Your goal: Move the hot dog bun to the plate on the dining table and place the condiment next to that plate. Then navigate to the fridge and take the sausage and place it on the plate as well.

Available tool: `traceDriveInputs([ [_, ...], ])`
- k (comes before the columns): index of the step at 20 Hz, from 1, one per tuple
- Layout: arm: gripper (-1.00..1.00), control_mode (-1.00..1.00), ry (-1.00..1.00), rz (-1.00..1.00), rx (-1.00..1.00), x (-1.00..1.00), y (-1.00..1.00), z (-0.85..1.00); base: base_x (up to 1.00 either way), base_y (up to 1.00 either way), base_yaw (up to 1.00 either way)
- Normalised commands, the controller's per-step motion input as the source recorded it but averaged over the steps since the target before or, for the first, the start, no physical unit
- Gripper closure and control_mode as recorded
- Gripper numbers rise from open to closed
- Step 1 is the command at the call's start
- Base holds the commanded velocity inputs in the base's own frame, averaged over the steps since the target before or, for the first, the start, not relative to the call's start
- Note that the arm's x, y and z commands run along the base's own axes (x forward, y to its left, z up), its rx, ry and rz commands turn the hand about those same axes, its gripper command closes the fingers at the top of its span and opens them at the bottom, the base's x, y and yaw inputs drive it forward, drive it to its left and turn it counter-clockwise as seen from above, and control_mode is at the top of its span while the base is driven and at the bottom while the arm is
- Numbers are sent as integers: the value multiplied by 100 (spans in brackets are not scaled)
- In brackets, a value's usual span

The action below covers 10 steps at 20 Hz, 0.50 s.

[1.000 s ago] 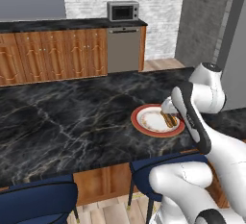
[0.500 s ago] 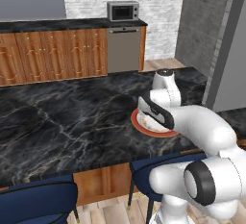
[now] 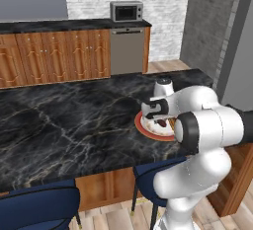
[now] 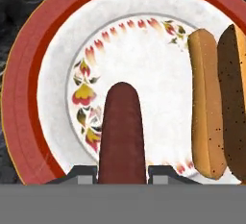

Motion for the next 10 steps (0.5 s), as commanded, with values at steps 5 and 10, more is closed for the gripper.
traceDriveInputs([
  [5, 100, -100, 5, 0, 0, 23, -7, -44, 0, 0, 0],
  [10, 100, -100, 0, 0, 0, 0, 1, -31, 0, 0, 0],
])
